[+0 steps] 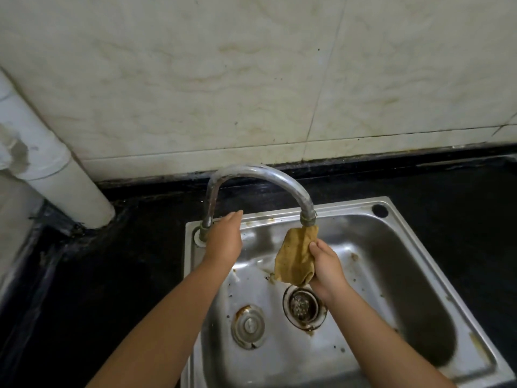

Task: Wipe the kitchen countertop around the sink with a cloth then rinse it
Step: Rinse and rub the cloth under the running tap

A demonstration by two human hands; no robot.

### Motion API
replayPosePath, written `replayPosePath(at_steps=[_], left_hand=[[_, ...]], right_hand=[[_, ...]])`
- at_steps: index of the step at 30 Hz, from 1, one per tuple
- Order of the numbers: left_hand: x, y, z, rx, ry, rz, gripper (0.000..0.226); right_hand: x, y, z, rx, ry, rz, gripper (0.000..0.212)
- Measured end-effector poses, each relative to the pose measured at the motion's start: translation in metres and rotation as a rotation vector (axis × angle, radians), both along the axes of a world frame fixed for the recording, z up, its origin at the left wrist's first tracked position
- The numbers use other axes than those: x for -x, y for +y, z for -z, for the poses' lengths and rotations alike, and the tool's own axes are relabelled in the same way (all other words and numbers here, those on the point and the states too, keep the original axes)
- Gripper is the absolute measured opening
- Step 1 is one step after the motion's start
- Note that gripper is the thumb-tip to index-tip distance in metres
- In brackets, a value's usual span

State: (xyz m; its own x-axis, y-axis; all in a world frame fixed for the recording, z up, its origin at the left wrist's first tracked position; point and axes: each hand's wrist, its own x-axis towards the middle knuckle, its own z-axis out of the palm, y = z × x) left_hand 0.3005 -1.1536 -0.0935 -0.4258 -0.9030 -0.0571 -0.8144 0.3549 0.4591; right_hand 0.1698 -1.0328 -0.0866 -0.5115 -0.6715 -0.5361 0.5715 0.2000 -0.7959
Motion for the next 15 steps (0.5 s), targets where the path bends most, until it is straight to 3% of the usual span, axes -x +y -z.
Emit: replayPosePath(at_steps=[7, 15], left_hand=[[-0.006, 0.017, 0.005, -0.056, 0.076, 0.024, 0.052], [-0.013, 0.03, -0.002, -0.078, -0.031, 0.139, 0.057]], right_hand=[[0.008, 0.009, -0.004, 0.005, -0.136, 0.075, 0.032], [0.003, 0.003, 0.004, -0.03, -0.19, 0.038, 0.02]])
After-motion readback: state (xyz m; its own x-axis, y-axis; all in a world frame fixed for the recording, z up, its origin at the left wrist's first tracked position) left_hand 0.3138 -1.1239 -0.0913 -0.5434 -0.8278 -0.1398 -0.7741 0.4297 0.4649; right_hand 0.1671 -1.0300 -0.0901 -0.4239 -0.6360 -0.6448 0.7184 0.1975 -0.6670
